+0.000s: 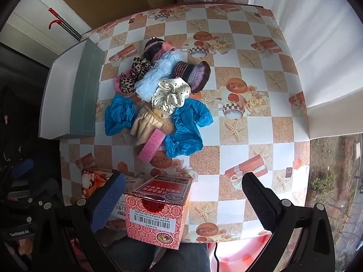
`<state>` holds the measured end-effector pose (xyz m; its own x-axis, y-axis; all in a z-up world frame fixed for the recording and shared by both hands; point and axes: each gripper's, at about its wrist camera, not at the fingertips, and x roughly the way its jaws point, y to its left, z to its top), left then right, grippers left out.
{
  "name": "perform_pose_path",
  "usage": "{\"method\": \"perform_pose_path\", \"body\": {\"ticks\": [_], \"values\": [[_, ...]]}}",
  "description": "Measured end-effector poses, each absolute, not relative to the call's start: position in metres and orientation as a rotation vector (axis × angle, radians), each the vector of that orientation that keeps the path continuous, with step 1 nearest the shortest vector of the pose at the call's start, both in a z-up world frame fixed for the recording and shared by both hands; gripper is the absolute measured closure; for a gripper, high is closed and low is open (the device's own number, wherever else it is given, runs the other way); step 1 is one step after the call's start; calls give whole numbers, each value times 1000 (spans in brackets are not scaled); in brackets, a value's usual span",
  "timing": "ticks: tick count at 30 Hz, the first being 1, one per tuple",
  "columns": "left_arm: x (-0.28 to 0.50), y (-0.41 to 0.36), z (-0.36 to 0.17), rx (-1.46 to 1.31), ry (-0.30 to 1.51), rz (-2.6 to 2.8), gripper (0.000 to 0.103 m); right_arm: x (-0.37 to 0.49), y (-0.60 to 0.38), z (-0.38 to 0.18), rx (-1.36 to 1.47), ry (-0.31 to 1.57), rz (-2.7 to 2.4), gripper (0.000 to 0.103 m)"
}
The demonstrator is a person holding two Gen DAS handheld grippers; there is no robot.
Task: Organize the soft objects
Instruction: 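Reach both grippers into the pile and grasp the two blue cloths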
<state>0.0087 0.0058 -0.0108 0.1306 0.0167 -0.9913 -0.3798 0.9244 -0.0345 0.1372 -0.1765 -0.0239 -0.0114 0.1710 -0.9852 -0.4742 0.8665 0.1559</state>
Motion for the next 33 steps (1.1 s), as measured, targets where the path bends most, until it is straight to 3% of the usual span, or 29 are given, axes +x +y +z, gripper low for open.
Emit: {"method": "perform_pose_path", "body": {"ticks": [15, 25, 30, 33], "values": [[111, 19, -123, -290, 1504, 333, 0, 206, -151, -142, -437, 1597, 515, 0], [133, 37, -194, -398, 1596, 390, 0, 213, -125, -204, -563, 1574, 536, 0], [154, 39, -222, -452, 1587, 349, 14, 238, -165, -205, -538, 1548, 376, 0], [154, 52, -236, -472, 1579, 347, 16, 252, -190, -197, -480, 1558, 347, 0]]}}
